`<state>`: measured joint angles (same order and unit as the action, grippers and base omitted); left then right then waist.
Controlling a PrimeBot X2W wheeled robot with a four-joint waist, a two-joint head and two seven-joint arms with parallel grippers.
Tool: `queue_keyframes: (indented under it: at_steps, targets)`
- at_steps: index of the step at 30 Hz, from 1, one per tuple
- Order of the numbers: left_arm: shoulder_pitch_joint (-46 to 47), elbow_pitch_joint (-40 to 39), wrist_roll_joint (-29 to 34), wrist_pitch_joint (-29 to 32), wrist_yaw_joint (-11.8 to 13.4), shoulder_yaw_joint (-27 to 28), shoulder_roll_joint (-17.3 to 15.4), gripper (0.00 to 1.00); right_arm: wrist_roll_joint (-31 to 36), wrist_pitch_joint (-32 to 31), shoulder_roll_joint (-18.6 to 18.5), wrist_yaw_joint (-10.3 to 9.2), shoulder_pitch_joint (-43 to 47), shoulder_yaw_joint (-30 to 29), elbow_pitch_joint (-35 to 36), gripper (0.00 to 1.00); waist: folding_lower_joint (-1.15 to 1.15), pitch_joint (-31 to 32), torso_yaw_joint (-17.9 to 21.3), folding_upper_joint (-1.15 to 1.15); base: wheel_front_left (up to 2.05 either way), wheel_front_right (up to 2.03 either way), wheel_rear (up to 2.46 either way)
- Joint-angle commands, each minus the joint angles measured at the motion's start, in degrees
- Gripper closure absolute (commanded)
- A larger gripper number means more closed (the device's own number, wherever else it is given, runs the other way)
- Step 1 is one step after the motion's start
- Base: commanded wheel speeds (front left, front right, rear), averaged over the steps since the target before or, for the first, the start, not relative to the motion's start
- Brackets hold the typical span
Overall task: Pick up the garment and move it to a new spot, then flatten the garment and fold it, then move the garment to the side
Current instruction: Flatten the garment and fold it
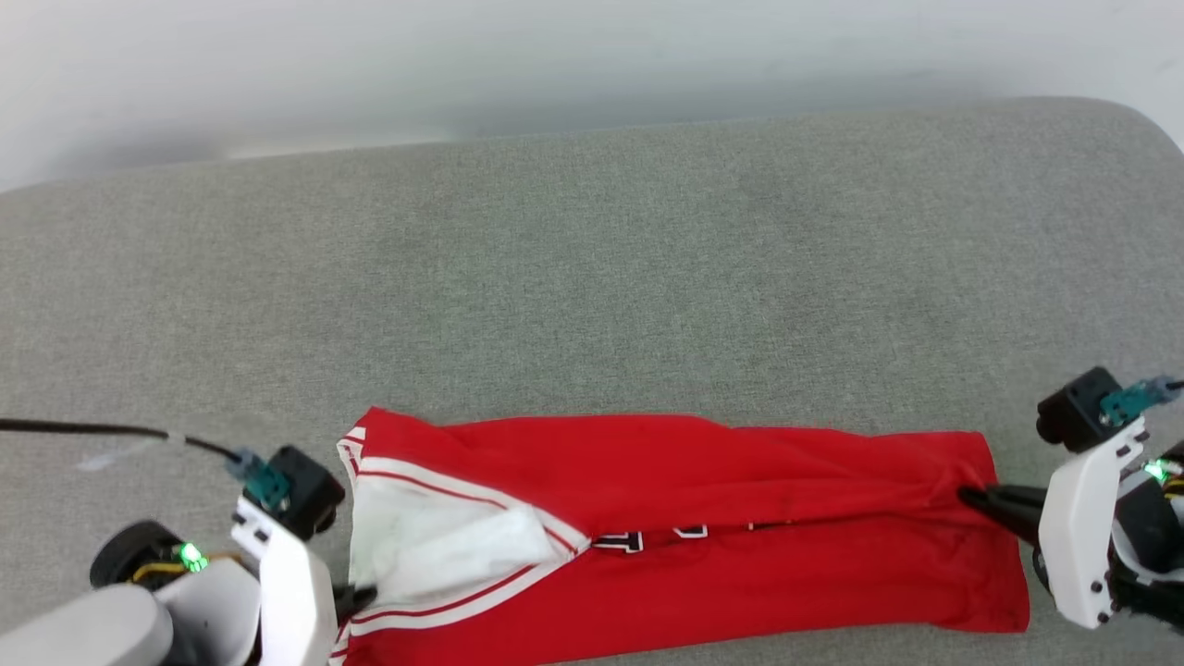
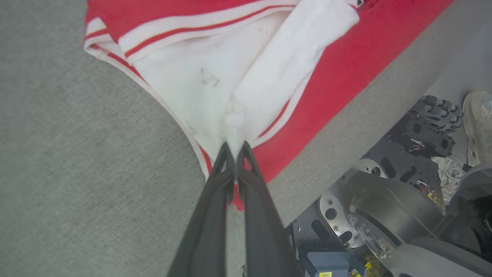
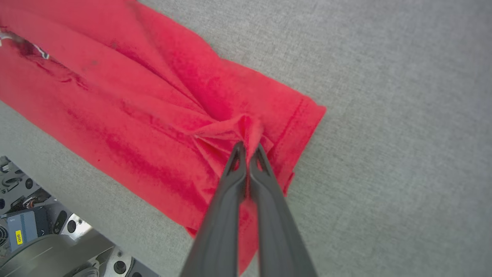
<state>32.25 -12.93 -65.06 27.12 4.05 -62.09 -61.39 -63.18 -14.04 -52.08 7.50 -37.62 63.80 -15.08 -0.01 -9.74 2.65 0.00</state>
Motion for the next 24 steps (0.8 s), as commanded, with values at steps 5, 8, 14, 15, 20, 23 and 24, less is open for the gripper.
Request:
queue_keyframes:
  at_steps: [5, 8, 14, 15, 20, 23, 24]
  targets:
    - [-3.85, 2.18, -0.61, -1.67, 0.32, -1.86, 1.82, 1.00, 0.11, 0.73, 2.59, -0.02, 3.05, 0.59, -3.15, 1.00, 0.01, -1.17, 0.10, 0.00, 0.00, 0.00, 0.00]
    - [-4.61, 5.26, -0.78, -2.93, 0.02, -2.27, 3.75, 1.00, 0.75, 1.08, 4.63, -0.02, 4.12, 1.07, -5.78, 1.00, 0.01, -1.64, 0.07, 0.00, 0.00, 0.00, 0.00]
    - [-4.58, 8.13, 0.72, -8.82, 0.59, -0.47, 5.76, 0.00, 2.75, 5.15, 6.01, -0.05, 3.90, -0.91, -8.17, 0.00, 0.01, -0.65, 0.12, 0.00, 0.00, 0.00, 0.00]
    - [-4.64, 7.86, 0.99, -10.70, 1.07, 0.40, 5.77, 0.00, 3.17, 5.95, 5.45, -0.05, 3.77, -1.44, -7.70, 0.00, 0.01, -0.26, 0.16, 0.00, 0.00, 0.00, 0.00]
    - [-5.80, 6.80, 2.23, -21.41, 5.11, 4.95, 6.11, 0.00, 2.76, 9.68, 2.92, -0.03, 4.67, -6.33, -4.24, 0.00, 0.01, 1.22, 0.27, 0.00, 0.00, 0.00, 0.00]
    - [-6.95, 7.04, 4.12, -27.74, 8.85, 7.03, 6.79, 0.00, 2.12, 11.75, 1.41, -0.03, 5.88, -10.52, -2.55, 0.00, 0.01, 1.61, 0.33, 0.00, 0.00, 0.00, 0.00]
    - [-7.45, 7.17, 4.61, -29.82, 10.05, 7.73, 7.24, 0.00, 2.06, 12.62, 1.09, -0.03, 6.25, -12.21, -2.23, 0.00, 0.01, 1.66, 0.31, 0.00, 0.00, 0.00, 0.00]
